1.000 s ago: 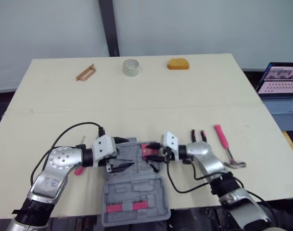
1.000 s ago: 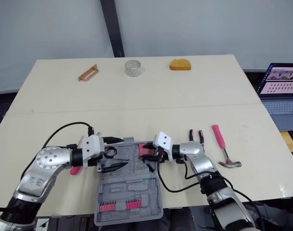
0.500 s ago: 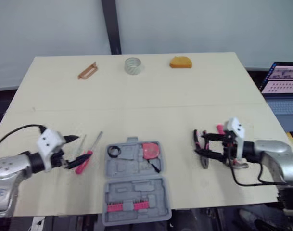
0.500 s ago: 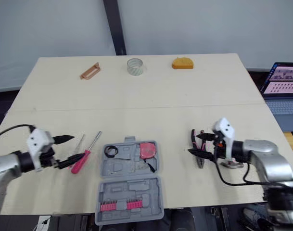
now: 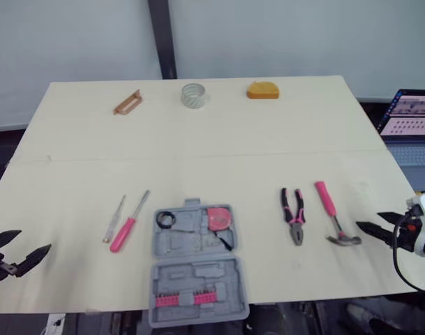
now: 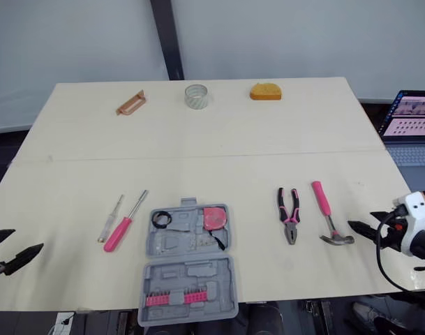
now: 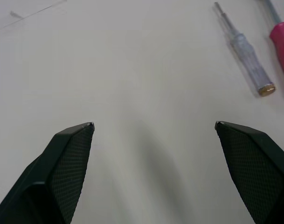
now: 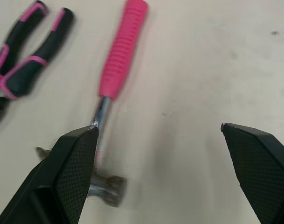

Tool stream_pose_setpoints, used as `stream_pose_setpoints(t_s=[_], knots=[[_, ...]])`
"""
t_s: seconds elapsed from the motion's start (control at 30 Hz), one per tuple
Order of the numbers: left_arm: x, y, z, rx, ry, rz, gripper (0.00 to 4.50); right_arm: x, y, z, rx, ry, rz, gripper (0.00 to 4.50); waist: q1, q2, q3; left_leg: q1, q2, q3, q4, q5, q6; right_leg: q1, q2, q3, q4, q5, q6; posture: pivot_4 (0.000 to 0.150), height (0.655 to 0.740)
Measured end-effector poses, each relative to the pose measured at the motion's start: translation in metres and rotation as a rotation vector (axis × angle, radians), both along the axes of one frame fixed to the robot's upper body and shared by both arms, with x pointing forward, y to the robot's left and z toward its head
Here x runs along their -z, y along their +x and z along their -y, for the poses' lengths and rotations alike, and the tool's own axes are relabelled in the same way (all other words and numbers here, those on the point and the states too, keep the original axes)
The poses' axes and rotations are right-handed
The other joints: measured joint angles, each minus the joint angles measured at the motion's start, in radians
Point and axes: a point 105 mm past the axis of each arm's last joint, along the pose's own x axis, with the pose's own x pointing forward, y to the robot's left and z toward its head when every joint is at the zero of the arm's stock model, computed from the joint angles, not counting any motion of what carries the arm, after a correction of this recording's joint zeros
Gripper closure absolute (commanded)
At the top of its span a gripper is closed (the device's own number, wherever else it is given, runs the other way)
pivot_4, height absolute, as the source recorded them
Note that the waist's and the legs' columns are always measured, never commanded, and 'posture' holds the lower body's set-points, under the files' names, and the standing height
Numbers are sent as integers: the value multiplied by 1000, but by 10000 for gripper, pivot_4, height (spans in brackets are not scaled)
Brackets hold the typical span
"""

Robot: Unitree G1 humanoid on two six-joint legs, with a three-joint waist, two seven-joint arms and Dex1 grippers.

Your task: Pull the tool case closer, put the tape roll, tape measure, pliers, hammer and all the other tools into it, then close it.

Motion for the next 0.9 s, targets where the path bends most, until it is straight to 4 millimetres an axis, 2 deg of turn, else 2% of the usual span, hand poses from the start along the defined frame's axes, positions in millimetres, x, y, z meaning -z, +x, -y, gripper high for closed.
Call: stream_pose_setpoints(t_s=[0.13, 0.5, 0.7, 0.9], knots=[[3, -2, -5, -26, 3, 10, 0, 5, -3, 10, 35, -10, -4, 777, -6, 0, 0, 0, 1, 1, 0, 0, 0, 0, 0, 0, 0, 0, 0, 1500, 7400], [7, 0, -3, -26, -3, 23, 0, 8, -3, 16, 47, -29, 5, 777, -24, 0, 0, 0, 3, 1, 0, -1, -1, 0, 2, 0, 0, 0, 0, 1500, 7400], [10, 6, 7, -1, -15, 26, 0, 2, 2, 13, 34, -30, 29, 777, -23, 0, 0, 0, 4, 2, 0, -1, -1, -1, 3, 1, 0, 0, 0, 1500, 7400], [11, 20, 39, 77, -53, 47, 0, -12, 9, -1, -35, -23, 63, 777, -21, 0, 0, 0, 4, 2, 0, -1, -1, 0, 3, 1, 0, 0, 0, 1500, 7400]])
